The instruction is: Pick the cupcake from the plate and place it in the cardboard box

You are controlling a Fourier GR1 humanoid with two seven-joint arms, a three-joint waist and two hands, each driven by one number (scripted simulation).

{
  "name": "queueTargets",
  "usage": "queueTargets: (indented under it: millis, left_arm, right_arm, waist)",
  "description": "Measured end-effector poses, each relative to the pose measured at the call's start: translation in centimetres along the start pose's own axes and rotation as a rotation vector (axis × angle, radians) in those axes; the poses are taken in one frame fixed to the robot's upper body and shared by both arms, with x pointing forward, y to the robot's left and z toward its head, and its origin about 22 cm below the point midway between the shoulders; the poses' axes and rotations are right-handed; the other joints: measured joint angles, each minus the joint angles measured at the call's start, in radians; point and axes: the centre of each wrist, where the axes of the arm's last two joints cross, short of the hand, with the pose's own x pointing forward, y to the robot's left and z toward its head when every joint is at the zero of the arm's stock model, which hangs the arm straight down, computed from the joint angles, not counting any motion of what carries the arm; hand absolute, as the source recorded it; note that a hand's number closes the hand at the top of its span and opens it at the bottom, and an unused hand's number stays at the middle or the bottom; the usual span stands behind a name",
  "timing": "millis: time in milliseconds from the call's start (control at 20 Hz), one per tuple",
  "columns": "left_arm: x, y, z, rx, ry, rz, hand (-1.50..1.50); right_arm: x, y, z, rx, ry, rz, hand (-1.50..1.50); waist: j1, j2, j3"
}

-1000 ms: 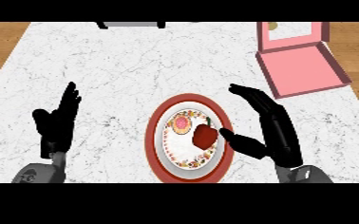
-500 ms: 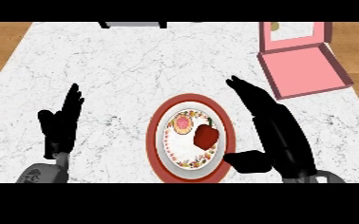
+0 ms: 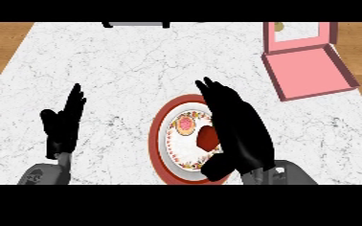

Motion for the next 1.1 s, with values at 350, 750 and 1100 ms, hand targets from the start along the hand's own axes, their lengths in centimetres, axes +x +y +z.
queueTargets:
  millis: [350, 750, 1100]
  left_arm:
    - [0.5, -0.8, 0.0, 0.004, -0.006, 0.005, 0.00]
    - [0.5, -0.6, 0.1, -0.006, -0.007, 0.002, 0.00]
    - [0.2, -0.4, -0.1, -0.005, -0.007, 0.000, 0.00]
  right_arm:
    - [2.0, 2.3, -1.4, 0.093, 0.054, 0.041, -1.50]
    - [4.2, 3.7, -2.4, 0.134, 0.068, 0.050, -1.50]
    - [4.4, 5.0, -3.3, 0.151, 0.113, 0.086, -1.50]
  waist:
    - [-0.001, 0.000, 0.000]
    - [0.001, 0.001, 0.001]
    - [0.001, 0.001, 0.000]
